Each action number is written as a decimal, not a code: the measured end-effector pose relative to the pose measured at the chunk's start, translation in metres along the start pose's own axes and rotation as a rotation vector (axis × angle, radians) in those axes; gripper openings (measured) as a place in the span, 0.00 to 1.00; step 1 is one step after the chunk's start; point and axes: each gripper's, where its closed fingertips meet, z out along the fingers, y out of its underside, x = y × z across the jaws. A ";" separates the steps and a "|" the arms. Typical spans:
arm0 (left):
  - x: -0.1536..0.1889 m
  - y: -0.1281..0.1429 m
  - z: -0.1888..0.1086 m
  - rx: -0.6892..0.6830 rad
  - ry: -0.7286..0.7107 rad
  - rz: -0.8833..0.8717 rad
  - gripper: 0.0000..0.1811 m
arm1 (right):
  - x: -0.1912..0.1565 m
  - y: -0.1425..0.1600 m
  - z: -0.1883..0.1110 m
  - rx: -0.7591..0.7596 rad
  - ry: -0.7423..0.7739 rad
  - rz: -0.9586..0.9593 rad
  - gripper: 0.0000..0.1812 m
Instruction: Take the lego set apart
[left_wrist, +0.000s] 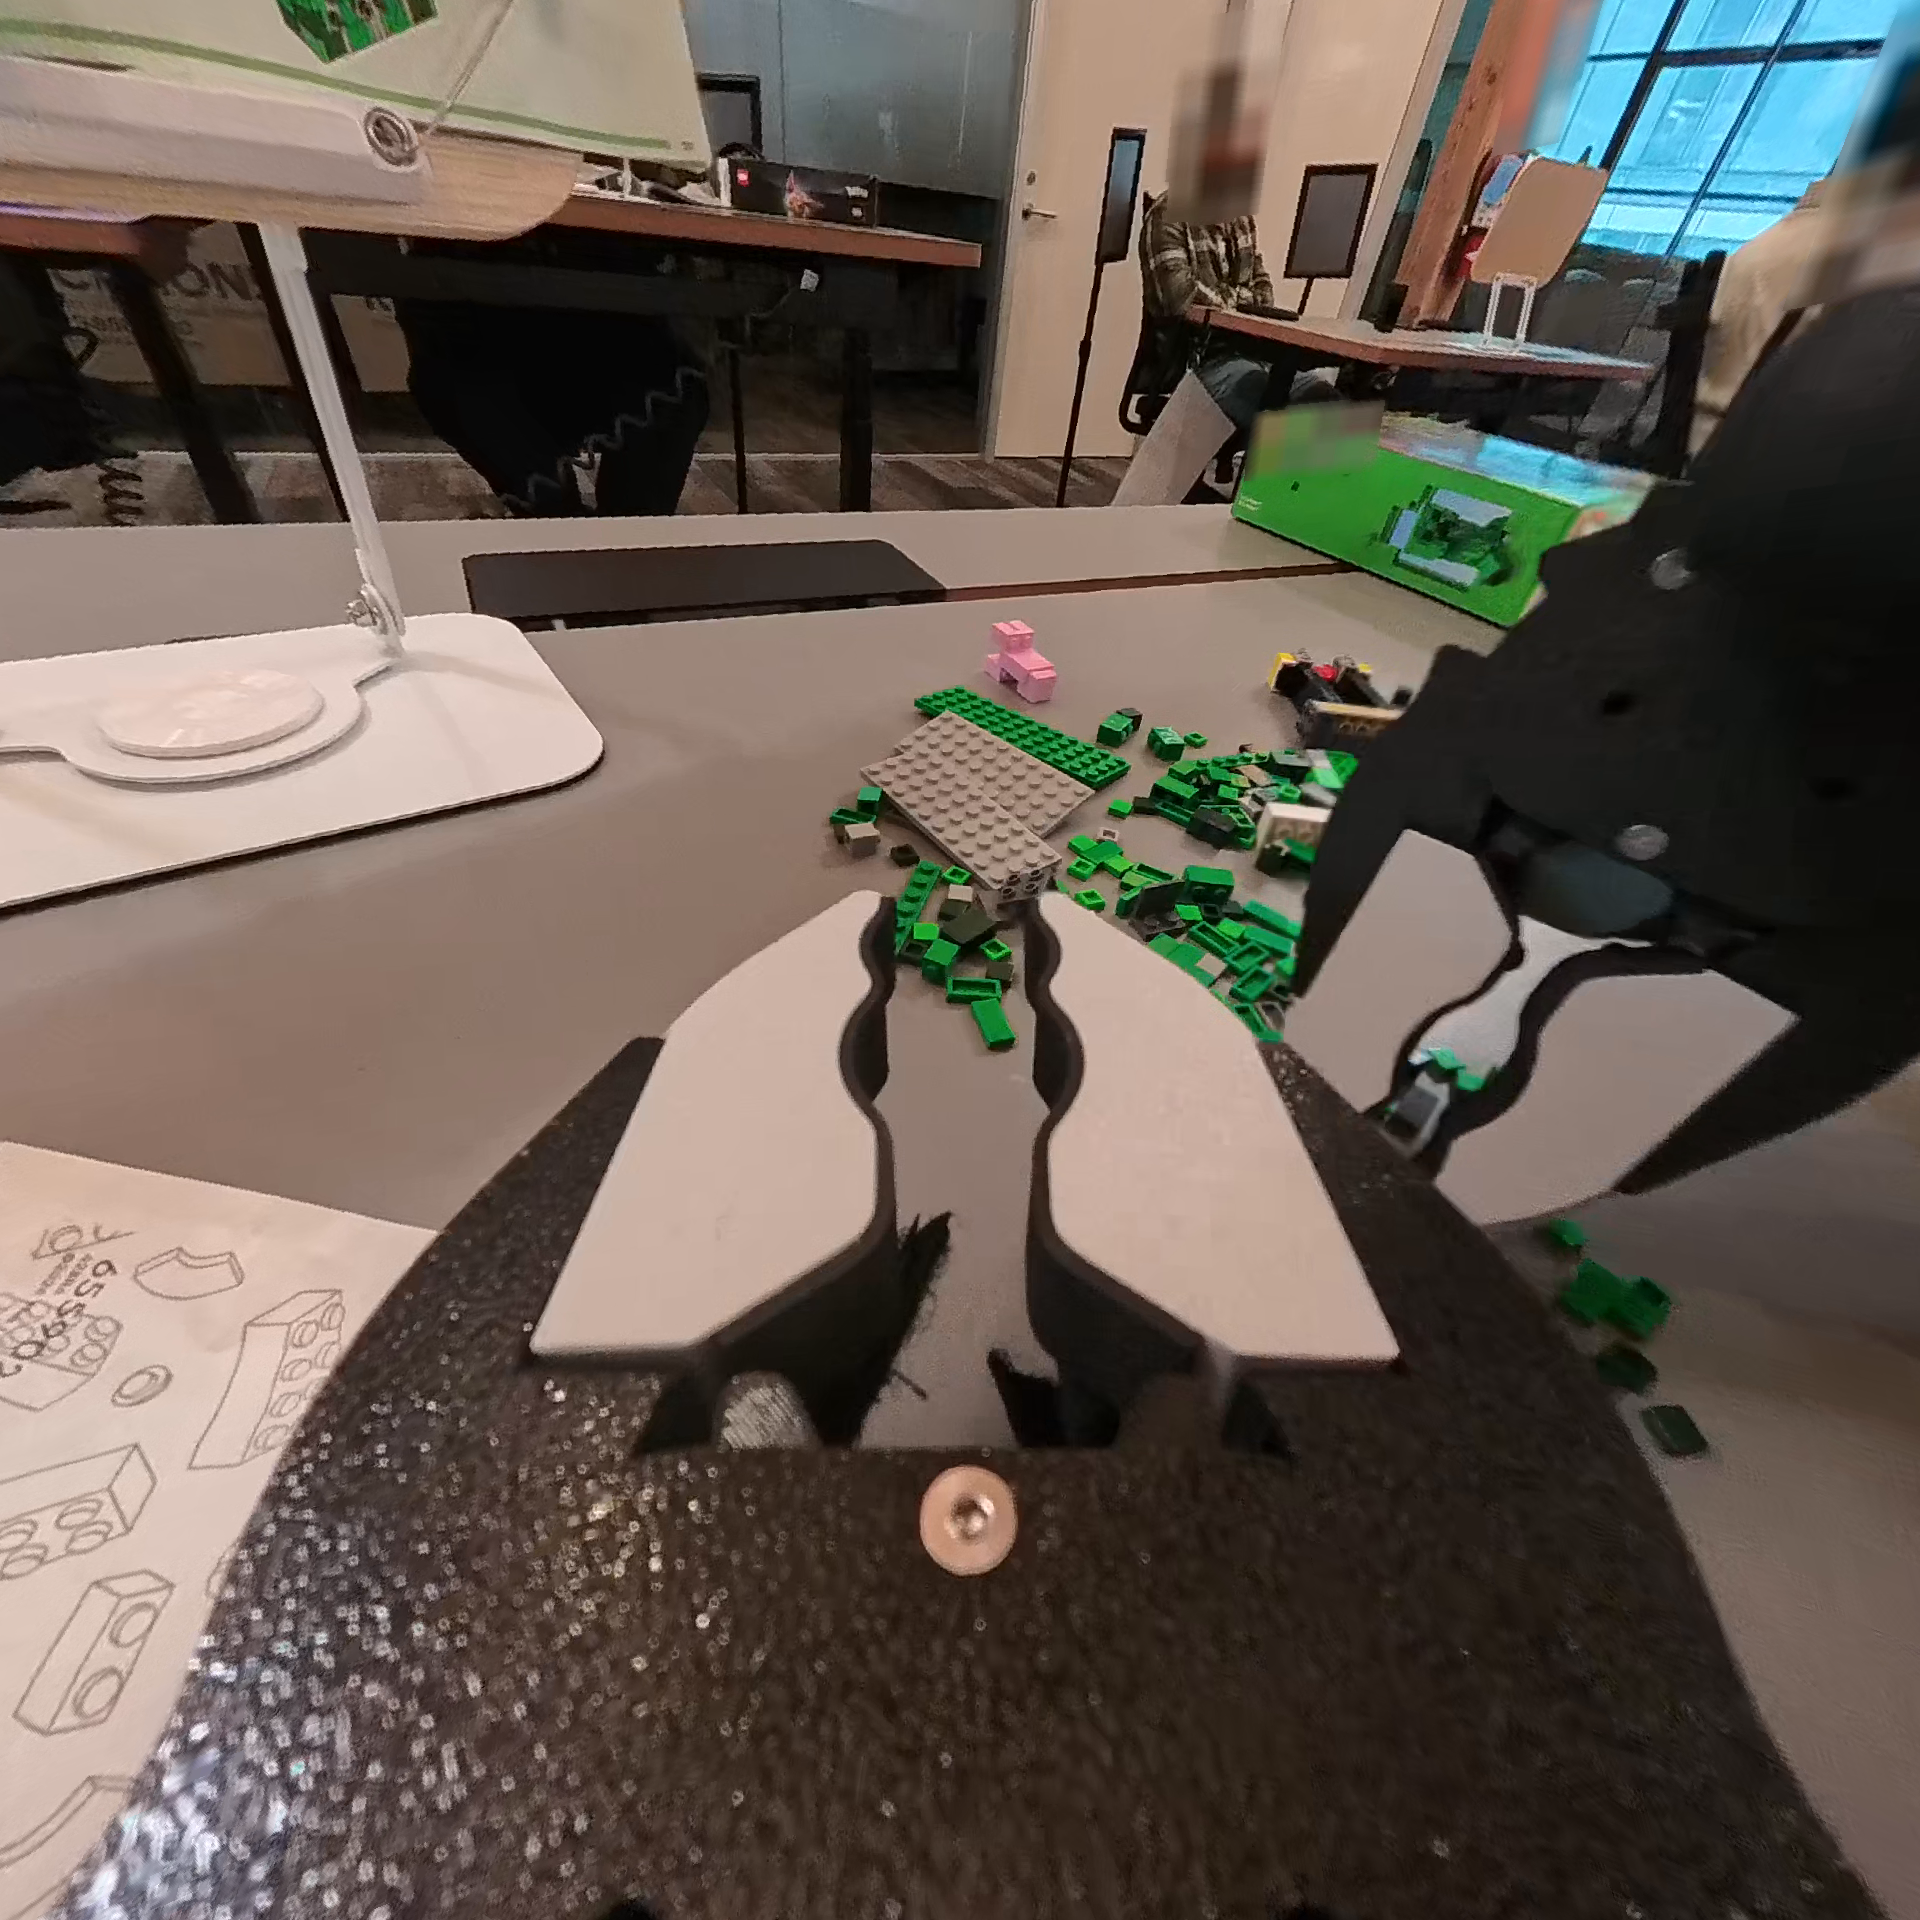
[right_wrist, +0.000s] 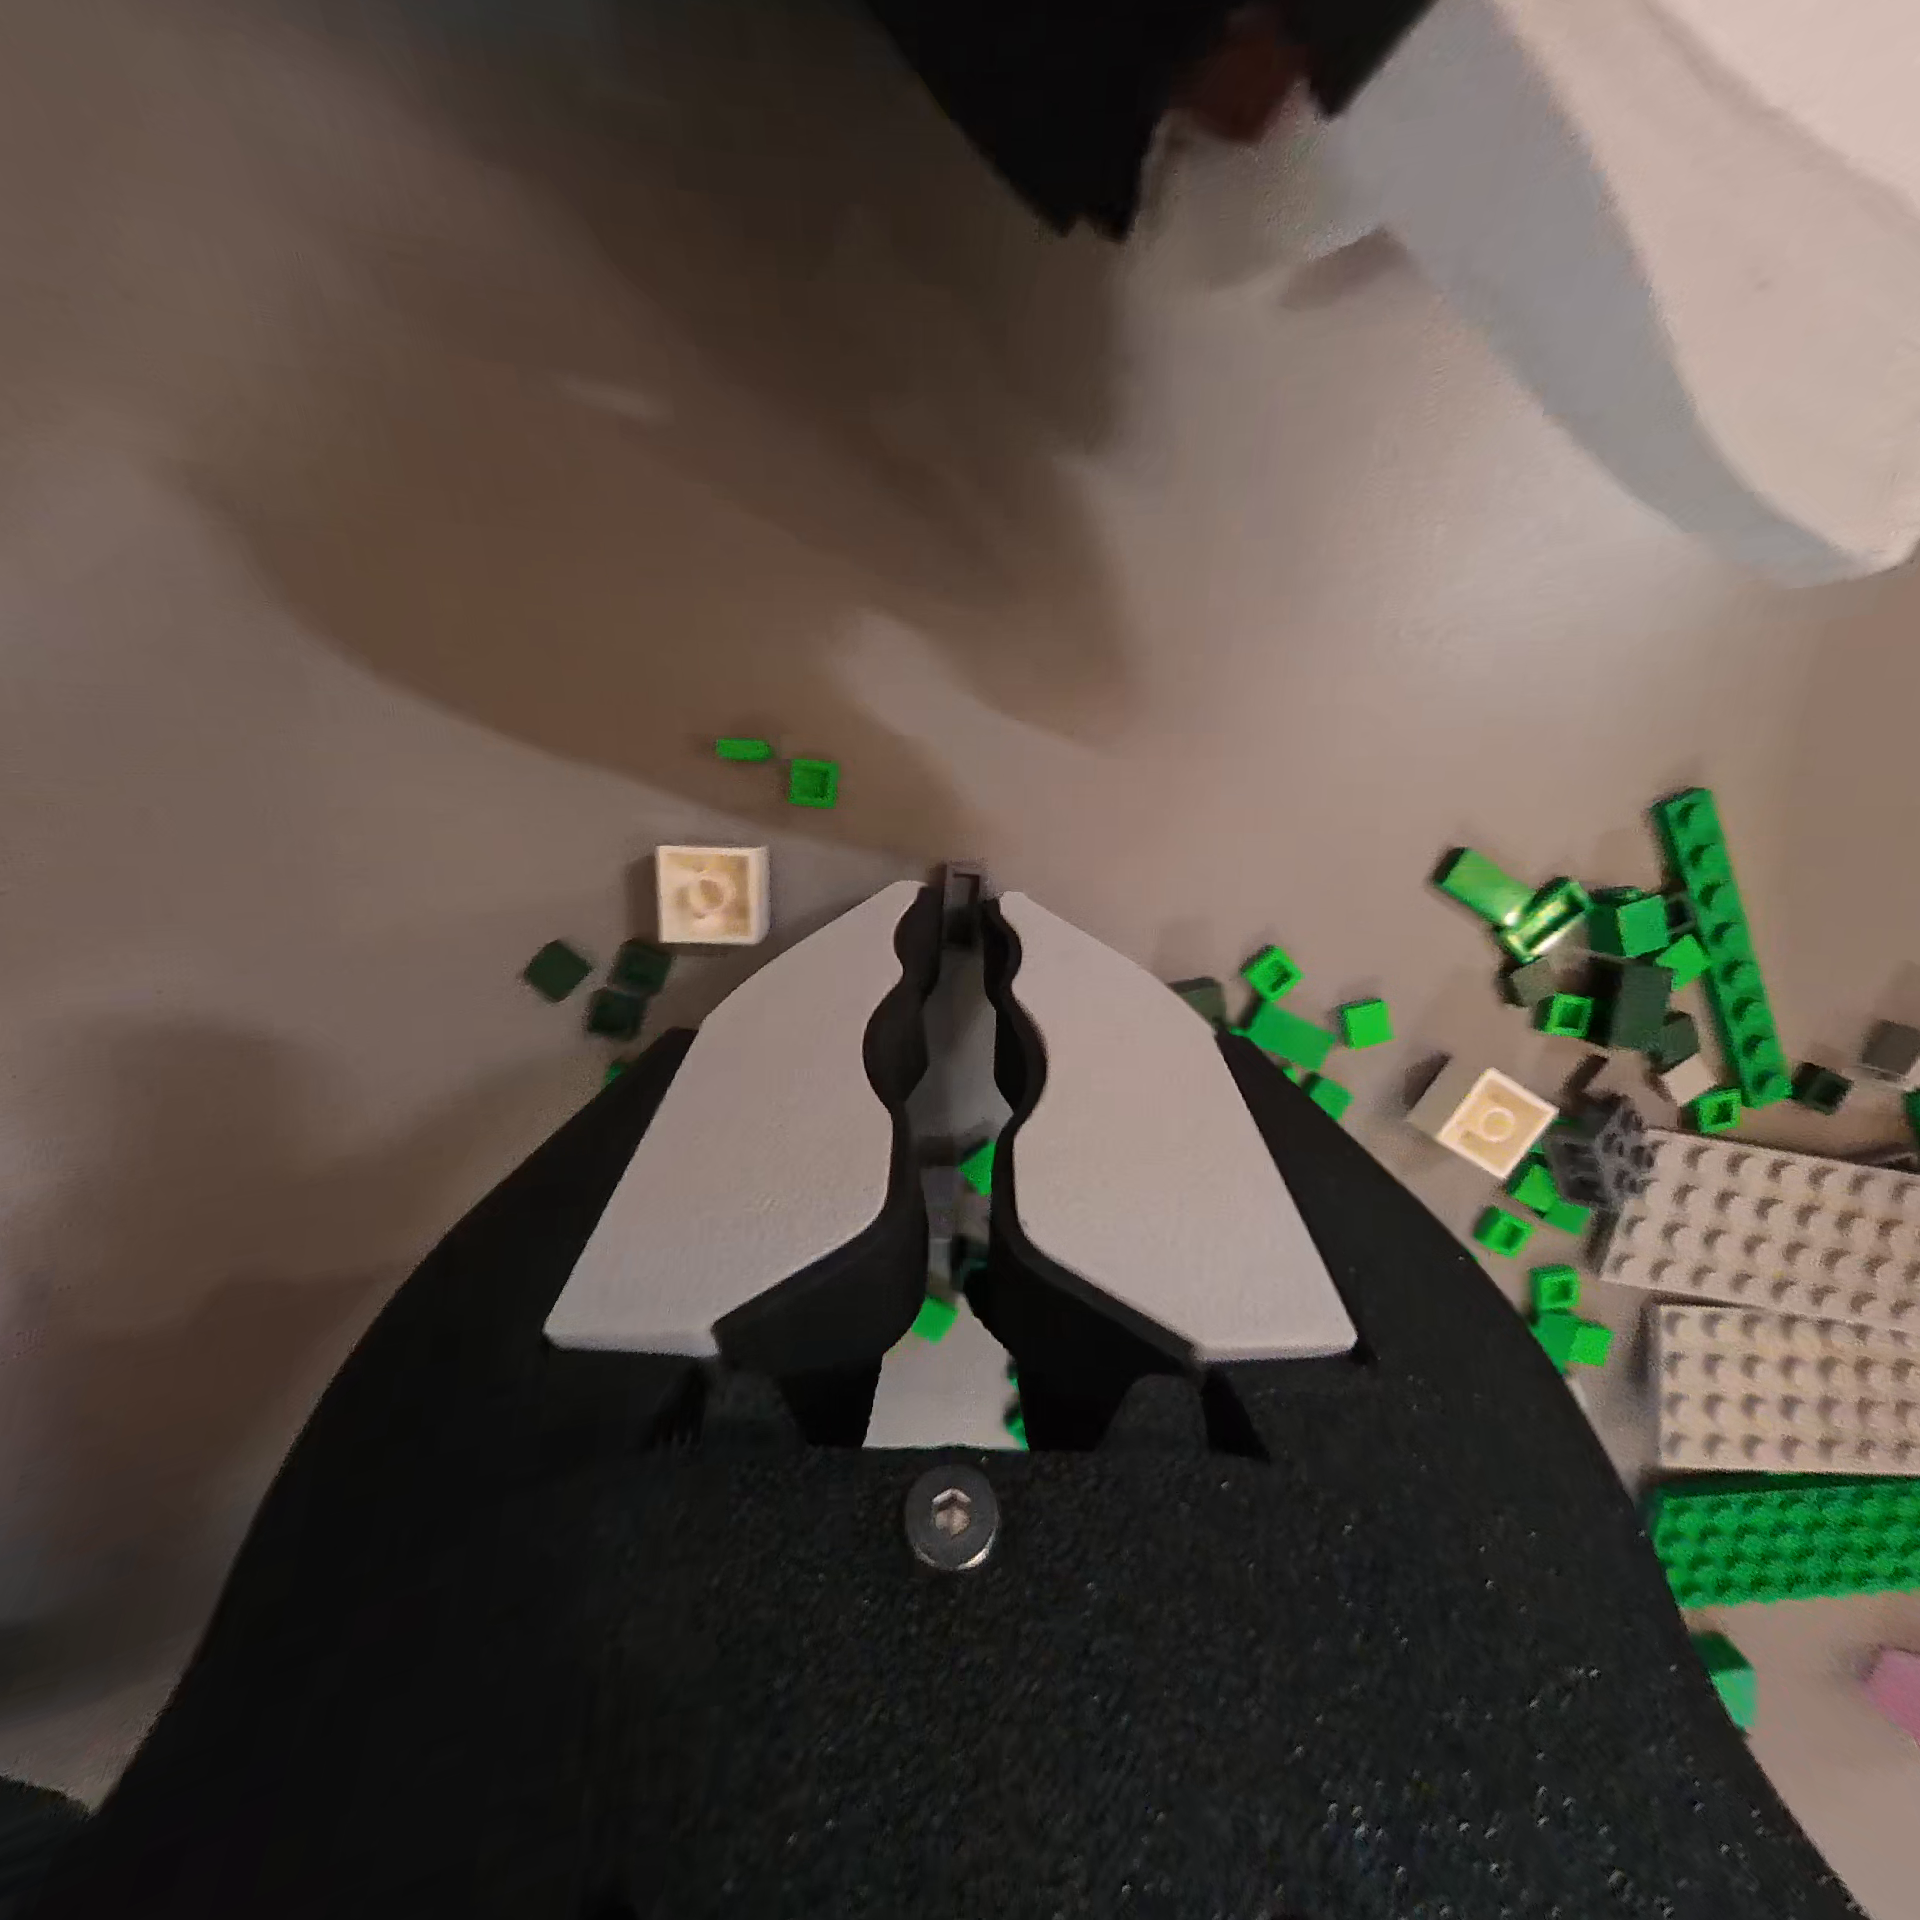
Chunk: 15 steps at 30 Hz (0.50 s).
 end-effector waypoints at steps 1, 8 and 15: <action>0.002 0.001 0.001 -0.006 -0.002 0.018 0.13 | -0.004 0.001 0.000 -0.005 -0.001 -0.003 0.04; 0.006 0.003 0.003 -0.023 0.001 0.056 0.13 | -0.011 -0.002 -0.011 0.043 0.031 0.012 0.04; 0.003 0.002 0.002 -0.014 0.005 0.014 0.13 | -0.004 0.015 -0.044 0.201 0.185 0.137 0.05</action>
